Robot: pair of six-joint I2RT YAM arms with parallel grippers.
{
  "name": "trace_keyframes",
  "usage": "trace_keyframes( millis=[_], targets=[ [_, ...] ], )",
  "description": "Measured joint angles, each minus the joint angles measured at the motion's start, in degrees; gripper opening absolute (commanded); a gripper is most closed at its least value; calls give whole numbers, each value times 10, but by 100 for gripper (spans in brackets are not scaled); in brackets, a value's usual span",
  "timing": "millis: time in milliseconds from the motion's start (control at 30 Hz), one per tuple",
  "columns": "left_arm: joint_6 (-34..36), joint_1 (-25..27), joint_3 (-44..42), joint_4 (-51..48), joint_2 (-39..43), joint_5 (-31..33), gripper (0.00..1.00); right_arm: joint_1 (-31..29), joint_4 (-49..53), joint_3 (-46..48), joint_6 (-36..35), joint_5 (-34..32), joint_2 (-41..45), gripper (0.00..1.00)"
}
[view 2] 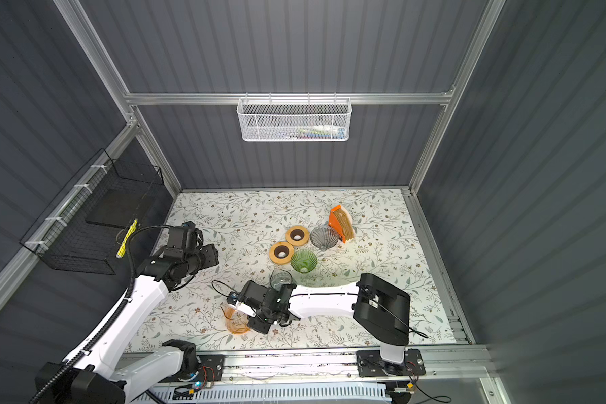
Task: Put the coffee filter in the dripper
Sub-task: 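Carry the pink pitcher with the right gripper toward the robot, near the left arm, then lower the pink pitcher onto the table and open the right gripper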
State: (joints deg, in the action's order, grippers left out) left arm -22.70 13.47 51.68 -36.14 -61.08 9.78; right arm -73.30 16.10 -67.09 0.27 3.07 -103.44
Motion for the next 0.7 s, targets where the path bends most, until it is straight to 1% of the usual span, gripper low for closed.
trace_keyframes(
  millis=[200, 367, 433, 500, 567, 700],
  targets=[
    [0, 0, 0, 1, -4, -2, 62, 0, 0, -1, -3, -1, -1, 0],
    [0, 0, 0, 2, -4, -4, 62, 0, 0, -1, -3, -6, -1, 8],
    [0, 0, 0, 2, -4, -4, 62, 0, 0, -1, -3, -9, -1, 13],
    [0, 0, 0, 2, -4, -4, 62, 0, 0, -1, -3, -10, -1, 16],
    [0, 0, 0, 2, -4, -4, 62, 0, 0, -1, -4, -12, -1, 21],
    [0, 0, 0, 2, -4, -4, 62, 0, -2, -1, -5, -16, -1, 24]
  ],
)
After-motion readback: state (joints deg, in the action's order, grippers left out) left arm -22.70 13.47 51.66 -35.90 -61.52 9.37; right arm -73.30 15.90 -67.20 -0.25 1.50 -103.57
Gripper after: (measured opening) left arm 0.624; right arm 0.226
